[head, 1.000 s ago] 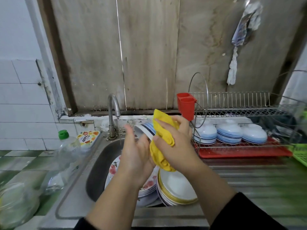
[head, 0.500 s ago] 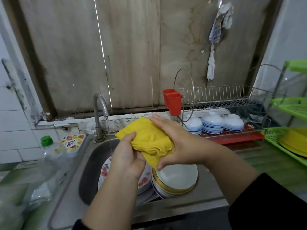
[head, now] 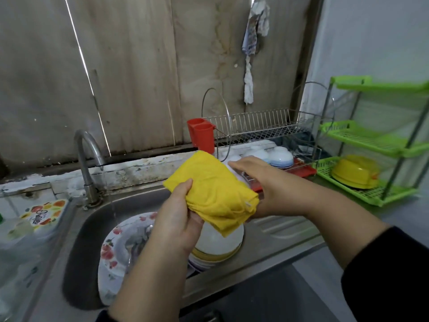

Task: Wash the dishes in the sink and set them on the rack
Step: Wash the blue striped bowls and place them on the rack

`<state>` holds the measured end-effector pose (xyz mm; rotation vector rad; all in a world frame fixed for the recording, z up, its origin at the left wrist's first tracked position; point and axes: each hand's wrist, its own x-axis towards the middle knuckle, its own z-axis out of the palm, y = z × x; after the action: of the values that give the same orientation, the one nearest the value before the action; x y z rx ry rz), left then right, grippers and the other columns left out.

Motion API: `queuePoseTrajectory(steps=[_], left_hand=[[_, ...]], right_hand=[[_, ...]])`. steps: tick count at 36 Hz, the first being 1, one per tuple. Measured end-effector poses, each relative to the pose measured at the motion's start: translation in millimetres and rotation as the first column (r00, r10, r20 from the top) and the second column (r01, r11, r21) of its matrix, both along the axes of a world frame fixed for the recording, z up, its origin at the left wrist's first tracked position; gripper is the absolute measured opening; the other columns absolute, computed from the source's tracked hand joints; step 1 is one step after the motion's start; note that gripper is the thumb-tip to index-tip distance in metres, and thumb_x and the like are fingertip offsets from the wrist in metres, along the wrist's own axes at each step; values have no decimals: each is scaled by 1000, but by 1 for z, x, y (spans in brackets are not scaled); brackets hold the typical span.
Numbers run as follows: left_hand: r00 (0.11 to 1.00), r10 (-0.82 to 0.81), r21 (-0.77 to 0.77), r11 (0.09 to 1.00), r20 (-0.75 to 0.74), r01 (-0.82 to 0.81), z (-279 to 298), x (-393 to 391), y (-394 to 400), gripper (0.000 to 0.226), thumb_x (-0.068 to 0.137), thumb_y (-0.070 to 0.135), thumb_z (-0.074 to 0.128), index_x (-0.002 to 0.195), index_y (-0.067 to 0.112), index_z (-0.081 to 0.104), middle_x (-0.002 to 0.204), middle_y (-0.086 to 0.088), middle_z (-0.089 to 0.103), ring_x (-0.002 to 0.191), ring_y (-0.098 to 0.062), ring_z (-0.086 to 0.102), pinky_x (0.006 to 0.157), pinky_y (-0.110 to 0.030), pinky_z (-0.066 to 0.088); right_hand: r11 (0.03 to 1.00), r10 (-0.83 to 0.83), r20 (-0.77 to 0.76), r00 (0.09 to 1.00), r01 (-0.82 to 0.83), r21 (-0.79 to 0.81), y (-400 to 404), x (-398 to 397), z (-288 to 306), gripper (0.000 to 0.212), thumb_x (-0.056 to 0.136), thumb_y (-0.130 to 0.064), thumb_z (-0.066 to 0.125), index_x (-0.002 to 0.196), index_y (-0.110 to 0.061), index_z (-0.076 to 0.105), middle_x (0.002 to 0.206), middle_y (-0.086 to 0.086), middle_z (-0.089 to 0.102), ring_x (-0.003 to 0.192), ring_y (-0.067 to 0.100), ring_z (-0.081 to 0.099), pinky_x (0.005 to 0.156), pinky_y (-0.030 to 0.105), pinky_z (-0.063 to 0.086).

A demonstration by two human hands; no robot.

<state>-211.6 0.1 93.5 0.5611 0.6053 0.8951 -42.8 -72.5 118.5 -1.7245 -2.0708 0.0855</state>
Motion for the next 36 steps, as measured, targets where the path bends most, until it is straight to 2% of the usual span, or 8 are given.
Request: queuePoseTrajectory(steps=[8,11,15,19,26,28,31,36], left_hand=[[967,-209,66,973,-145,220,14,55,-1,34,102,19,39,133,7,46,128,-16,59,82,-25,61,62,-35,47],[964,-223,72,969,-146,236,19,83,-2,35,102,17,38,134,6,46,132,-16,56,96,-27,59,61,-35,46],[960,-242,72,965,-141,254,26,122,-1,36,102,17,37,136,6,44,133,-17,54,106,-30,58,59,-35,45],[963,-232,103,964,-136,246,33,166,5,32,102,14,39,132,8,47,127,-15,58,91,-28,59,63,-38,47],[940,-311,73,944,-143,323,56,244,2,29,100,15,43,126,3,51,121,-15,61,103,-28,60,74,-42,46],[938,-316,93,939,-143,331,64,265,0,30,100,13,42,127,2,50,120,-16,60,97,-26,58,72,-39,46],[928,-348,97,927,-131,361,69,294,4,33,100,14,42,131,2,47,123,-14,59,104,-28,59,65,-39,47],[917,-391,54,917,-83,396,74,336,7,35,101,14,38,134,2,44,131,-16,56,118,-30,55,71,-40,45]], right_hand=[[978,-164,136,977,143,151,-23,57,9,91,73,-32,81,147,-18,29,146,-2,31,134,8,27,107,17,25],[956,-238,157,959,202,213,-30,80,10,90,73,-27,80,147,-18,29,145,-2,30,132,9,27,102,19,30],[917,-333,169,928,277,288,-38,113,13,87,73,-21,80,145,-9,33,143,6,33,129,11,25,97,9,21],[850,-484,226,846,392,353,-44,155,11,91,62,-19,87,138,2,41,132,21,44,123,37,42,95,40,43],[710,-692,301,656,544,447,-45,235,10,95,36,-5,92,121,15,53,107,31,58,92,51,59,75,53,51],[690,-720,301,626,598,408,-45,253,11,94,45,-3,89,128,14,47,114,31,55,102,52,54,86,51,48],[685,-729,342,593,643,344,-43,278,13,89,77,-9,72,147,4,18,141,23,31,132,40,26,109,39,24],[608,-779,384,496,746,272,-37,314,15,85,88,-13,59,149,0,1,148,17,18,138,32,14,111,31,13]])
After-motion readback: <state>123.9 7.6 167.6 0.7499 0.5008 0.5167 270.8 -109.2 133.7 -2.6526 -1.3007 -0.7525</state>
